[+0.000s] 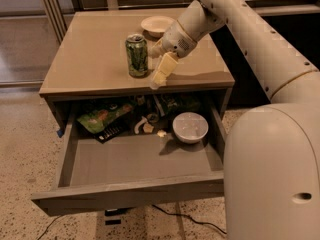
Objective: Place green can into top drawer
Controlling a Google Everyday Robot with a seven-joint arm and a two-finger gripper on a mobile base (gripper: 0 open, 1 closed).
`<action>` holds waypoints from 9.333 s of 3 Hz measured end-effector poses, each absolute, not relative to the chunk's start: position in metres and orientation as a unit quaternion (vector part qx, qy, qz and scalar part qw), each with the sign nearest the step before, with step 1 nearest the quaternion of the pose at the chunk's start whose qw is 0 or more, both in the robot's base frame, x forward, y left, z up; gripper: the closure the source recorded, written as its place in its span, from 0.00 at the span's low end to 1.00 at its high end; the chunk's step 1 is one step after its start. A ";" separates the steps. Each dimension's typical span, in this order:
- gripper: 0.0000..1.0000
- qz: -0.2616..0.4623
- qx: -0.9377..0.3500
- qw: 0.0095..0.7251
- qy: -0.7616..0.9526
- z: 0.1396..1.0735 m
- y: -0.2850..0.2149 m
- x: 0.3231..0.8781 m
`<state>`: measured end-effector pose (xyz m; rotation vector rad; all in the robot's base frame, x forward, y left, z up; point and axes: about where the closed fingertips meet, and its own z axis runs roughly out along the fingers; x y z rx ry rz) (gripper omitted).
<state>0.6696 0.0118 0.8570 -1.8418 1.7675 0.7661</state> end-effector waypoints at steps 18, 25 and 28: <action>1.00 0.253 -0.642 0.285 0.665 0.904 -0.036 0.668; 1.00 0.305 -0.644 0.239 0.660 0.841 -0.038 0.546; 1.00 0.321 -0.656 0.238 0.641 0.831 0.001 0.593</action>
Offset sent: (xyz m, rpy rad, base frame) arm 0.0000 0.0000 0.0000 0.0000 0.0000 0.0000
